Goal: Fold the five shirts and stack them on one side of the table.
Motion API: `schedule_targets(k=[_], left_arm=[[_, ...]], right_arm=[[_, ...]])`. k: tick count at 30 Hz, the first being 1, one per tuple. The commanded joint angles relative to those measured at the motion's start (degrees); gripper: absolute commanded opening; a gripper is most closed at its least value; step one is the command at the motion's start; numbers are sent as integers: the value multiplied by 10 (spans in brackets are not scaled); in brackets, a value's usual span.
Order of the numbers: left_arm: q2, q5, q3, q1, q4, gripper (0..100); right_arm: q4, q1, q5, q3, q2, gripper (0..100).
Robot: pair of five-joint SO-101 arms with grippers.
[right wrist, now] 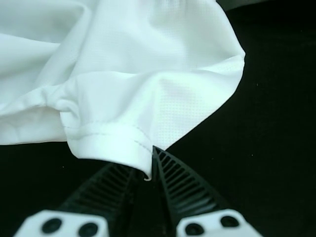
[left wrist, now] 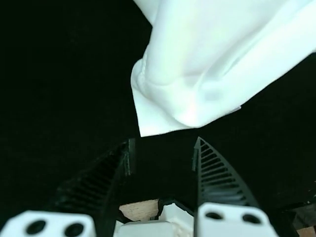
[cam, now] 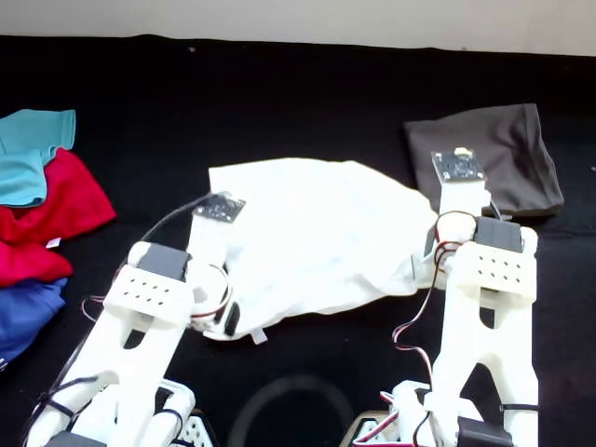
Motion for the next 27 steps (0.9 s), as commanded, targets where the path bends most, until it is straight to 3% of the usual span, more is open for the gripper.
schedule_targets(k=[1,7,27], left_arm=[[-3,-9,39,4,-50,200],[-2,41,102,-61,-205,220],[-1,46,124,3,-214,245]], right_arm=[[-6,-3,1,-1,-19,6],[-6,-4,1,-1,-19,6],[-5,-5,0,-1,-19,6]])
